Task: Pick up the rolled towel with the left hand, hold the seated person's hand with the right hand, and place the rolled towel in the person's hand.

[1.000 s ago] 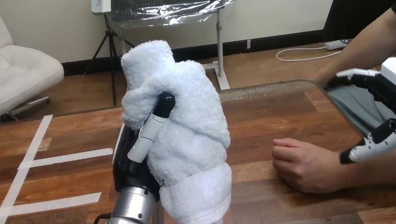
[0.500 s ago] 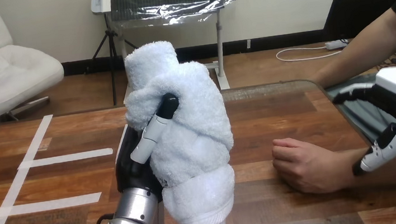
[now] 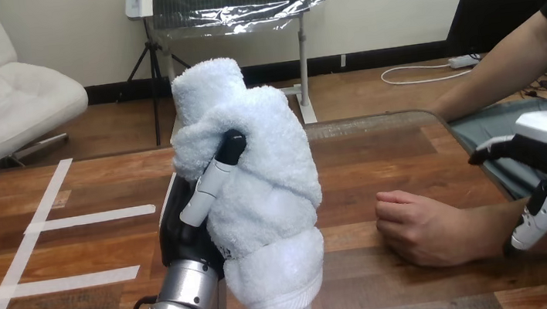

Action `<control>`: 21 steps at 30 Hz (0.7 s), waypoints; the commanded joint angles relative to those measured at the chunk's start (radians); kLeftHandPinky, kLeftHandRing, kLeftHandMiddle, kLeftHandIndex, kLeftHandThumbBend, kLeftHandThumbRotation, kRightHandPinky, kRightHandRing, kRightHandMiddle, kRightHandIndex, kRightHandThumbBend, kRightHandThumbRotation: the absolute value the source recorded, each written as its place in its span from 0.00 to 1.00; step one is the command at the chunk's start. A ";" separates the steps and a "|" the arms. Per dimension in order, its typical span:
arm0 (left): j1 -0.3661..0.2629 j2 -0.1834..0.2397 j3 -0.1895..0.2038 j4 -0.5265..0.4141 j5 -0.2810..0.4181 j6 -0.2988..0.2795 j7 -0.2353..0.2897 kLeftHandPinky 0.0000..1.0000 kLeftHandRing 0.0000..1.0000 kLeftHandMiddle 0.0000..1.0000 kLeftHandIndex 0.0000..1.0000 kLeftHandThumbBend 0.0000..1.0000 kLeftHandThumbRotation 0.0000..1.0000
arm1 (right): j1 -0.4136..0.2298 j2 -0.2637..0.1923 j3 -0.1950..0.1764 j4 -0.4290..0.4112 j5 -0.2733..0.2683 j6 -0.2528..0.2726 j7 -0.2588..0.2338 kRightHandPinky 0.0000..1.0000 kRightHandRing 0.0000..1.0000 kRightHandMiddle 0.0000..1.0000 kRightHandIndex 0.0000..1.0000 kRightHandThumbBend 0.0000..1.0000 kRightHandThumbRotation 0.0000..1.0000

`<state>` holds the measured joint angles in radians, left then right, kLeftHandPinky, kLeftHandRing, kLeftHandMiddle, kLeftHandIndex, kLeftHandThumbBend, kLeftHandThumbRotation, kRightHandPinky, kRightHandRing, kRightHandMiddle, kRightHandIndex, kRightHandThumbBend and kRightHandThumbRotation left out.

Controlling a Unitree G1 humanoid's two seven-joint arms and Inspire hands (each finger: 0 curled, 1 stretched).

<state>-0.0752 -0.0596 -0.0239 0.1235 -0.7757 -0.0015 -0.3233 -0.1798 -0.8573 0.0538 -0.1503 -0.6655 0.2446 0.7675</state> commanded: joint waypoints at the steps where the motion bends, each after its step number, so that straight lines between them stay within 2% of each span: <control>1: -0.034 -0.122 -0.001 -0.060 -0.005 -0.041 -0.020 0.28 0.35 0.41 0.48 0.75 0.00 | -0.106 -0.037 0.033 0.042 -0.023 -0.016 0.008 0.89 0.95 0.94 0.90 0.85 0.00; 13: -0.027 -0.116 -0.002 -0.071 -0.014 -0.043 -0.022 0.28 0.35 0.41 0.49 0.74 0.00 | -0.158 -0.051 0.092 0.141 -0.053 -0.056 0.023 0.92 0.96 0.95 0.91 0.84 0.00; 21: -0.023 -0.113 -0.001 -0.079 -0.024 -0.037 -0.026 0.28 0.35 0.41 0.49 0.74 0.00 | -0.180 -0.048 0.111 0.194 -0.061 -0.075 0.023 0.94 0.97 0.96 0.92 0.83 0.01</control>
<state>-0.0656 -0.0596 -0.0245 0.1136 -0.7795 -0.0193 -0.3280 -0.2752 -0.8722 0.1570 0.0156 -0.7124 0.1845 0.7975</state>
